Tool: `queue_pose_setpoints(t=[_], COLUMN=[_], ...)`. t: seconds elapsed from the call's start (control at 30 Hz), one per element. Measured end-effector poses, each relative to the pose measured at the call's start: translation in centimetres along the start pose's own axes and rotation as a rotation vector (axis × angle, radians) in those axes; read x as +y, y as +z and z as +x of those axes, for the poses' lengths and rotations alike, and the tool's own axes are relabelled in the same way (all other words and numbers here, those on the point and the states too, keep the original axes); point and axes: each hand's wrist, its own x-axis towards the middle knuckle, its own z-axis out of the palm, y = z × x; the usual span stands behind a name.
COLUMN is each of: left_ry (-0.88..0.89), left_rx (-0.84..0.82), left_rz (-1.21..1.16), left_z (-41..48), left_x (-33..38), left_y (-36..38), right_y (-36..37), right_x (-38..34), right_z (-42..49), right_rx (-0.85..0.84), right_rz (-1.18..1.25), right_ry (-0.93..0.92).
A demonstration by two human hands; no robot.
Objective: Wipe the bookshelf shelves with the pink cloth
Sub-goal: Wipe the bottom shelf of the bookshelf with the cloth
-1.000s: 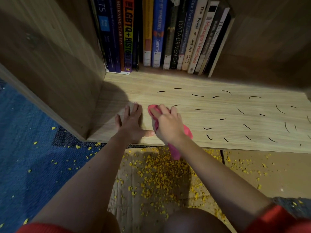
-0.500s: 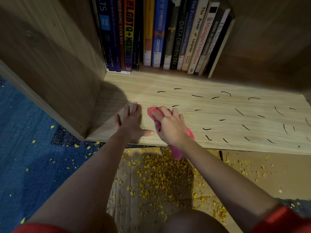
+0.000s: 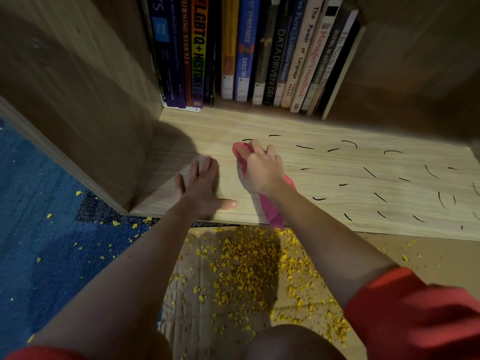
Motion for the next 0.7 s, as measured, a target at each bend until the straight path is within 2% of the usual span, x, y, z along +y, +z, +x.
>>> queue_pose_setpoints(t=[0.07, 0.2, 0.37, 0.43, 0.57, 0.7], left_ry=[0.000, -0.002, -0.002, 0.002, 0.007, 0.010], left_rx=[0.006, 0.012, 0.002, -0.002, 0.013, 0.001], left_rz=[-0.007, -0.005, -0.011, -0.017, -0.024, -0.019], left_z=[-0.1, 0.0, -0.1, -0.2, -0.1, -0.1], left_x=[0.0, 0.1, 0.0, 0.0, 0.0, 0.0], left_y=[0.0, 0.1, 0.0, 0.0, 0.0, 0.0], right_y=[0.0, 0.9, 0.2, 0.1, 0.8, 0.4], right_x=[-1.2, -0.7, -0.3, -1.6, -0.7, 0.5], right_z=[-0.2, -3.0, -0.6, -1.3, -4.4, -2.1], right_rx=[0.003, 0.003, 0.008, -0.001, -0.009, 0.013], right_rz=[-0.012, -0.044, 0.011, 0.006, -0.052, -0.016], right_ry=[0.001, -0.202, 0.019, 0.005, -0.182, -0.008])
